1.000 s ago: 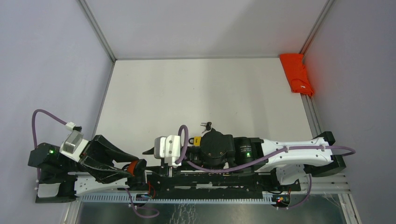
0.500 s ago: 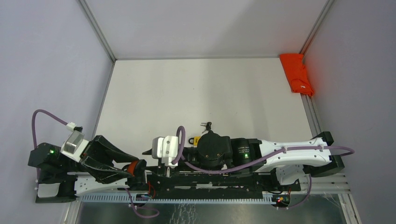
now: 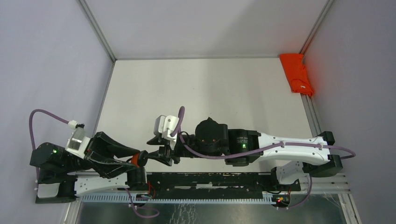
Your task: Unlock with the key
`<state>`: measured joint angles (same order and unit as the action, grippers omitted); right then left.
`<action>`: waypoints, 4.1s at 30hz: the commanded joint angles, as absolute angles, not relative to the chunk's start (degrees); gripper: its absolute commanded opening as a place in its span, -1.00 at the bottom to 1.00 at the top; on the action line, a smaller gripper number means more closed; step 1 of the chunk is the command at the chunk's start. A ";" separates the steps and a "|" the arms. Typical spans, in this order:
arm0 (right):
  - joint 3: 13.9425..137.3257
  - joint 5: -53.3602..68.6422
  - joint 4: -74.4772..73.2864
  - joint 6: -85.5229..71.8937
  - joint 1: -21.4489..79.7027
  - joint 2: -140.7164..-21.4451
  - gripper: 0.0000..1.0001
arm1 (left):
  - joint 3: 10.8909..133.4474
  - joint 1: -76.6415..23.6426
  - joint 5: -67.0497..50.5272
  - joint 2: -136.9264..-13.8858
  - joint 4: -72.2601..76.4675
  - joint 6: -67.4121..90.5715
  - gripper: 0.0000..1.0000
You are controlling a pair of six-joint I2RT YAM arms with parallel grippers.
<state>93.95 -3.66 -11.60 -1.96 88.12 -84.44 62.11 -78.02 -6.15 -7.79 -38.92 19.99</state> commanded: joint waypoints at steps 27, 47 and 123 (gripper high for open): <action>78.78 -21.72 -4.73 -0.46 83.85 -71.36 -0.07 | 63.58 -78.10 -11.81 -9.62 -31.47 18.11 -0.96; 60.06 -14.71 -3.45 -6.50 58.58 -74.28 -0.09 | 69.54 -78.09 -19.20 -17.40 -31.77 20.90 -0.96; 116.80 1.04 -26.34 1.58 40.93 -136.79 -0.10 | 61.27 -80.71 -7.02 -6.35 -33.41 14.64 -0.96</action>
<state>116.16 -1.37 -23.44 -0.21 41.89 -134.67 60.62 -80.36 -8.47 -6.37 -36.40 16.45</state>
